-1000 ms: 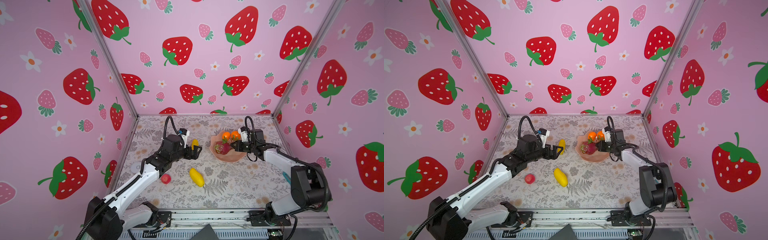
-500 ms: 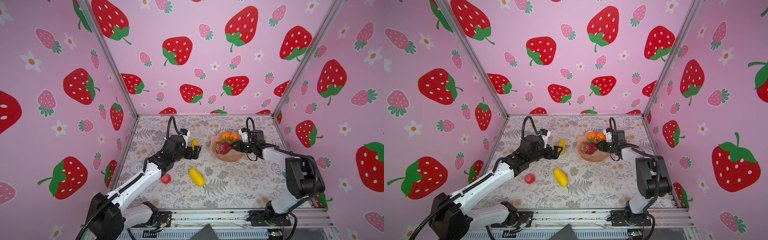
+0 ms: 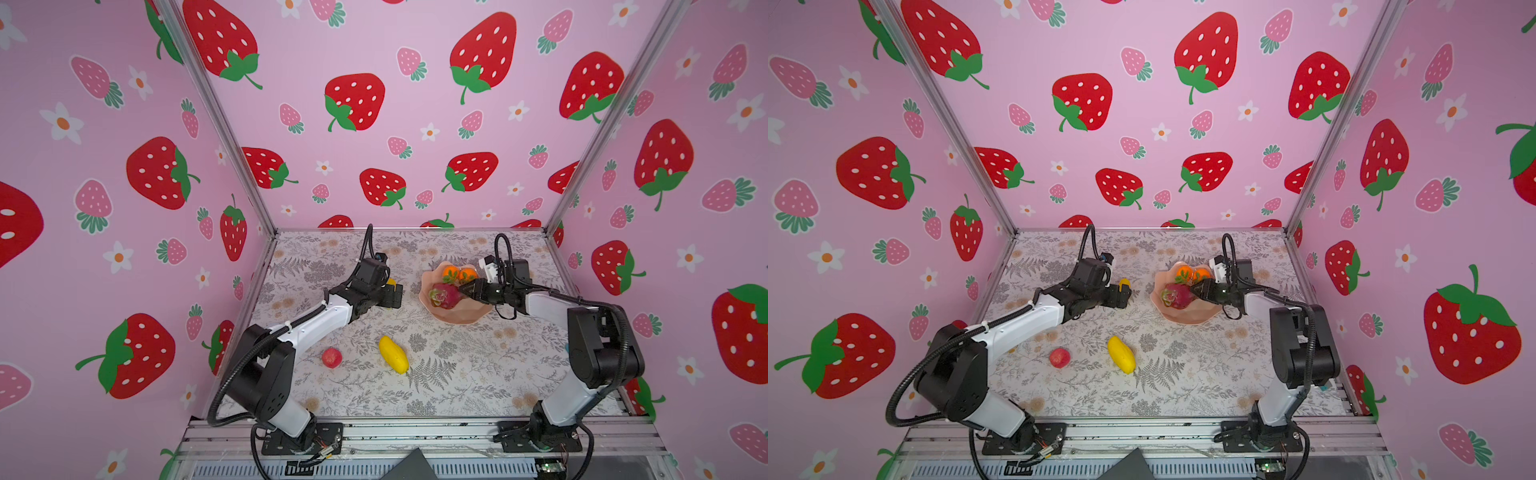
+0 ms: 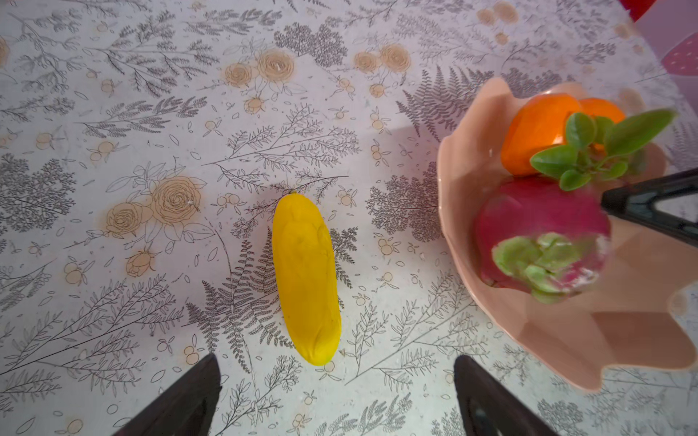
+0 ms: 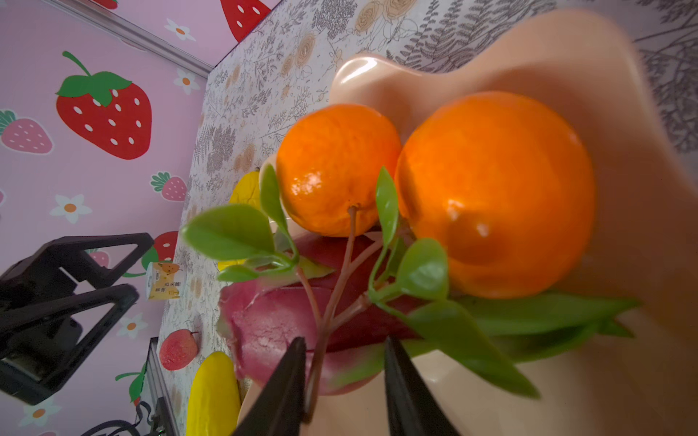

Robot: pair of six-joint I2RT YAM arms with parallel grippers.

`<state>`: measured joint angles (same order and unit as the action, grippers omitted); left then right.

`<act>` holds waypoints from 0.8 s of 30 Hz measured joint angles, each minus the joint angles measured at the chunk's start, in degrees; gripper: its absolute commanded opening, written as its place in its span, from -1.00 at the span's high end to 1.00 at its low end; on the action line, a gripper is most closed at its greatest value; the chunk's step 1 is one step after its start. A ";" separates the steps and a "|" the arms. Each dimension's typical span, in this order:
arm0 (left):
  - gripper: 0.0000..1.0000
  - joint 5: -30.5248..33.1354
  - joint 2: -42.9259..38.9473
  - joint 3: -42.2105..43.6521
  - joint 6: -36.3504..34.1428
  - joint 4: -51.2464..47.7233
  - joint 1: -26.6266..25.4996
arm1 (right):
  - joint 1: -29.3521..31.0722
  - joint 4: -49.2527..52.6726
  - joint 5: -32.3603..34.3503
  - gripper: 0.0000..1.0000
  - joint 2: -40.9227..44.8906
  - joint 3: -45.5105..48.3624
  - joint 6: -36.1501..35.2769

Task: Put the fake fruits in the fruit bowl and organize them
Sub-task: 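Grasp the small yellow fruit with the left gripper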

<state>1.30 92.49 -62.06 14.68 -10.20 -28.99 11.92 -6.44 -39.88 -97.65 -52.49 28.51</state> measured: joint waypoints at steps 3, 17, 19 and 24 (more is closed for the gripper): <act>-0.90 -1.16 4.24 -2.34 0.00 -0.37 1.05 | 0.00 1.09 0.39 -0.02 0.17 -0.83 -0.59; -0.68 -1.99 13.94 -6.91 0.15 -1.73 2.49 | 0.00 8.22 2.69 -0.85 8.48 -2.73 -5.77; -0.63 -2.29 15.21 -7.93 0.28 -1.68 2.56 | 0.02 8.55 2.67 -0.99 10.93 -2.49 -7.23; -0.53 -2.80 18.34 -9.94 0.59 -1.60 2.58 | 0.72 7.82 2.60 -0.99 21.07 1.51 -10.43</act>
<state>-1.50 110.83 -72.01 15.27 -11.79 -26.41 12.64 1.39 -37.28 -76.58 -50.98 18.09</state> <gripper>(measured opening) 0.789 0.994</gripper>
